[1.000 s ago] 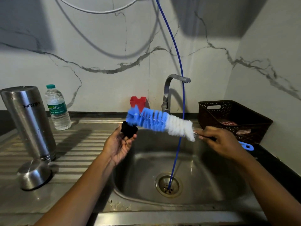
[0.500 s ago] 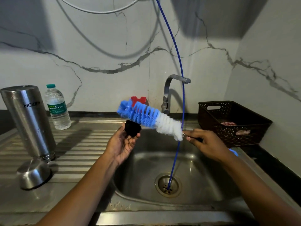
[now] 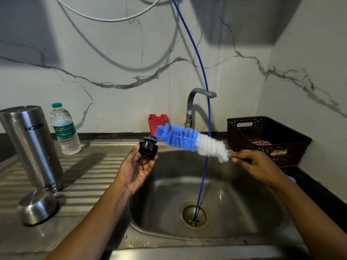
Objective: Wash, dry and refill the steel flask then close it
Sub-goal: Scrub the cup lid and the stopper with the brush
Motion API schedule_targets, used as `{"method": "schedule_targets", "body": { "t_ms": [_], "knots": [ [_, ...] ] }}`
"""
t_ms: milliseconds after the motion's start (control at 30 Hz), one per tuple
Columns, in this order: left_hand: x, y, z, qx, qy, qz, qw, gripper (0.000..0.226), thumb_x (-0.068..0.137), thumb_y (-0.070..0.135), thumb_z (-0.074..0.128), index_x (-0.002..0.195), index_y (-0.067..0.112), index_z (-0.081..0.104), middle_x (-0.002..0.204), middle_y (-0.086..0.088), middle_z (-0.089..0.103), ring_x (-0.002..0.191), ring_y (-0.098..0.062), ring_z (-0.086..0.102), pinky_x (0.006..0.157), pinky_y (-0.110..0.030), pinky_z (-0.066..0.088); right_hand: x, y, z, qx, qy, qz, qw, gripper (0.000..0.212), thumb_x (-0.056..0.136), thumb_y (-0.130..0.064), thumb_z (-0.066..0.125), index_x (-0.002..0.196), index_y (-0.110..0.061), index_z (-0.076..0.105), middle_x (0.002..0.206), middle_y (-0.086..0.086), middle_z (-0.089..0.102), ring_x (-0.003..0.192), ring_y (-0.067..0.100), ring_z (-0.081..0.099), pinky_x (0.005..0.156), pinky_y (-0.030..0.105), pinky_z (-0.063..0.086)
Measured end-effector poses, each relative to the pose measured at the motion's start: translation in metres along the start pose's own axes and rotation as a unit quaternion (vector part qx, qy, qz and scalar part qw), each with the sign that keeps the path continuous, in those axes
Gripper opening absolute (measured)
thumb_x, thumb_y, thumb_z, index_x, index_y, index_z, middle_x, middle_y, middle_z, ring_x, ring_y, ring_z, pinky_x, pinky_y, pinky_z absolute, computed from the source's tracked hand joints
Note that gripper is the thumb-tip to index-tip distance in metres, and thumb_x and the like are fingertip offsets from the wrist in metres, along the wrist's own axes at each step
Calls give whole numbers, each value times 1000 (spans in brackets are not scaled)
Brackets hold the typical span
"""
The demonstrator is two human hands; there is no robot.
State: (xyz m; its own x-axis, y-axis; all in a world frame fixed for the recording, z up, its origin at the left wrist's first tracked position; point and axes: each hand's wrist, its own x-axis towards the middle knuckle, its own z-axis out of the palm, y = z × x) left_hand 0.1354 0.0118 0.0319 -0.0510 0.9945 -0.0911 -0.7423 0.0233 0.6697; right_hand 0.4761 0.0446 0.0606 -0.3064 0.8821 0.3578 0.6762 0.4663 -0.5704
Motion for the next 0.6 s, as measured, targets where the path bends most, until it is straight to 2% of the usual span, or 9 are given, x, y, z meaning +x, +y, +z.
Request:
{"method": "schedule_targets", "body": {
  "t_ms": [67,100,167,233,333,367,433,500,600],
  "knots": [
    [1,1,1,-6,-7,11,1000,86,41,28,93,115,1,58,94,-19,71,77,-27,72,54,-26,58,-1,10,-8,-3,48,29,998,28,89,-17,62,117,-22,66,111,-5,68,102,9,61,92,26,46],
    [2,1,1,-7,-12,16,1000,98,25,24,97,112,1,59,94,-20,71,78,-29,72,54,-27,58,1,11,-8,20,67,39,997,29,89,-17,61,118,-19,65,114,-4,66,107,10,59,94,26,43],
    [0,3,-1,-12,-23,17,1000,105,14,17,96,111,0,57,94,-22,71,80,-33,72,56,-30,59,6,7,-5,58,93,45,993,31,90,-17,60,121,-14,62,115,-5,63,112,10,54,94,23,37],
    [-4,3,2,-11,-27,12,1000,94,27,11,94,112,-1,56,95,-24,71,81,-33,72,59,-32,60,8,2,-3,55,101,39,993,31,91,-19,58,121,-13,63,112,-8,61,111,10,53,93,24,37],
    [-4,2,2,1,17,50,999,28,80,7,63,106,6,57,87,-16,72,74,-25,72,59,-30,60,7,-3,-3,16,74,3,997,27,91,-22,58,117,-19,66,113,-9,63,107,10,58,90,26,42],
    [-2,1,1,18,33,68,997,15,87,7,55,101,11,56,86,-12,72,72,-21,71,58,-29,59,5,-5,-3,11,56,-11,998,26,91,-23,58,116,-23,65,111,-10,63,105,9,58,90,27,43],
    [0,0,1,70,49,100,991,12,86,7,57,93,18,56,86,-5,69,69,-14,66,56,-25,57,2,-9,-3,6,27,-44,999,25,90,-29,58,114,-33,62,108,-12,65,100,7,61,89,30,48],
    [0,1,2,111,51,124,985,26,70,16,74,90,21,58,84,-2,69,63,-9,64,55,-20,55,0,-13,-3,-11,10,-77,997,24,89,-29,59,113,-30,66,107,-11,68,98,8,64,89,36,50],
    [0,1,2,141,38,144,979,81,22,40,96,92,20,59,78,1,73,58,-5,66,53,-18,54,1,-18,1,-54,-11,-103,993,26,90,-33,57,112,-27,69,103,-8,70,93,10,65,83,41,52]
  ]
}}
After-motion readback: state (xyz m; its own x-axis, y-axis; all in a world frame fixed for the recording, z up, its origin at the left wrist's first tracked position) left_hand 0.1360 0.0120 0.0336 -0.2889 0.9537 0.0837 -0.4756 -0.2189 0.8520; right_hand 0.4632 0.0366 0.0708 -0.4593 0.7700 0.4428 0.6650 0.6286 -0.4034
